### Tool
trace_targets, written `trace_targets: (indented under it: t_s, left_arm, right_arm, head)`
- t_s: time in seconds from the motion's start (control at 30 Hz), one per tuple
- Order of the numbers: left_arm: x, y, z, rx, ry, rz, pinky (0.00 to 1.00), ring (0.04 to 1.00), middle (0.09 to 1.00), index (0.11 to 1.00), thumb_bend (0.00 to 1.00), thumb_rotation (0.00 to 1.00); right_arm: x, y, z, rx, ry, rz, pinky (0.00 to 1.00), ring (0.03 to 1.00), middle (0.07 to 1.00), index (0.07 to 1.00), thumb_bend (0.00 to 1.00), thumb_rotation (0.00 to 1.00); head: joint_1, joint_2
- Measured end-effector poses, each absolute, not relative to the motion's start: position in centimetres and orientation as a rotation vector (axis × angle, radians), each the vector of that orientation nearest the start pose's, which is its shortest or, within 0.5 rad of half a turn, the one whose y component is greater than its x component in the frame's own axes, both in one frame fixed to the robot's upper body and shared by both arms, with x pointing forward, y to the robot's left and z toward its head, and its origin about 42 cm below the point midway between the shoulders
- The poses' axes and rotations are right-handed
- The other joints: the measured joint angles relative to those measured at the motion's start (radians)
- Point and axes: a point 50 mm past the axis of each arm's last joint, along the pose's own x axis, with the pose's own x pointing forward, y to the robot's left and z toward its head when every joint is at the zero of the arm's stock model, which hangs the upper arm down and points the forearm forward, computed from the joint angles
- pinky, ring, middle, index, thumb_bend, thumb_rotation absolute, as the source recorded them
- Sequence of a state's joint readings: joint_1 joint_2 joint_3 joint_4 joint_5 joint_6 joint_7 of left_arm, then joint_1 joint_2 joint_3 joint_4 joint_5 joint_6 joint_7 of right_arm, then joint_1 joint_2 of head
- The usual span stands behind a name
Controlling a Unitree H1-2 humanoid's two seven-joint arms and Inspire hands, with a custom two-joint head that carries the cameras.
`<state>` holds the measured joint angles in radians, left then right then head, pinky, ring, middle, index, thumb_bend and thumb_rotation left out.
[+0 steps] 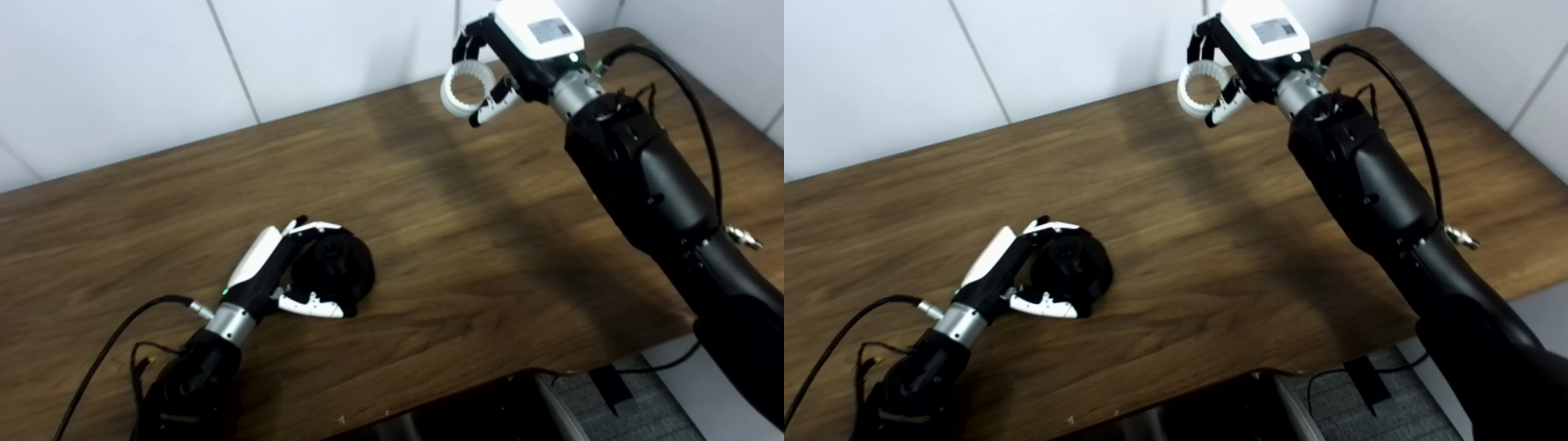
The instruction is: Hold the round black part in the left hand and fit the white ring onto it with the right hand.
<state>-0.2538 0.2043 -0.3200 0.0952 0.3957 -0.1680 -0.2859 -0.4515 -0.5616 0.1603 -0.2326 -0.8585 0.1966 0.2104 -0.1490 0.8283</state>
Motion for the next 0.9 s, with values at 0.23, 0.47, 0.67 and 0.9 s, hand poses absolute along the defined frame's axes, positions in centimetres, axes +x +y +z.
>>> trace_targets:
  t_s: [0.23, 0.47, 0.67, 0.9]
  left_arm:
    - [34.2, 15.1, 13.4, 0.688, -0.274, -0.634, 1.0, 0.82, 0.685, 0.681, 0.94, 0.22]
    - [34.5, 14.1, 13.2, 0.69, -0.284, -0.619, 1.0, 0.823, 0.683, 0.685, 0.94, 0.23]
    - [34.5, 13.6, 13.2, 0.687, -0.273, -0.619, 1.0, 0.824, 0.682, 0.685, 0.95, 0.22]
    - [34.5, 13.5, 13.2, 0.687, -0.271, -0.621, 1.0, 0.831, 0.69, 0.687, 0.94, 0.24]
  right_arm:
    - [37.7, -29.2, 30.7, -1.391, -0.402, -0.006, 0.94, 0.672, 0.468, 0.522, 0.52, 0.01]
    - [37.6, -29.4, 30.6, -1.383, -0.421, 0.024, 0.91, 0.603, 0.484, 0.493, 0.53, 0.01]
    - [37.8, -30.0, 30.4, -1.396, -0.426, 0.033, 0.91, 0.629, 0.486, 0.489, 0.53, 0.01]
    - [37.8, -30.0, 30.3, -1.399, -0.429, 0.037, 0.89, 0.618, 0.486, 0.489, 0.53, 0.01]
  head:
    - [0.13, 0.006]
    - [0.227, 0.012]
    - [0.241, 0.015]
    - [0.218, 0.015]
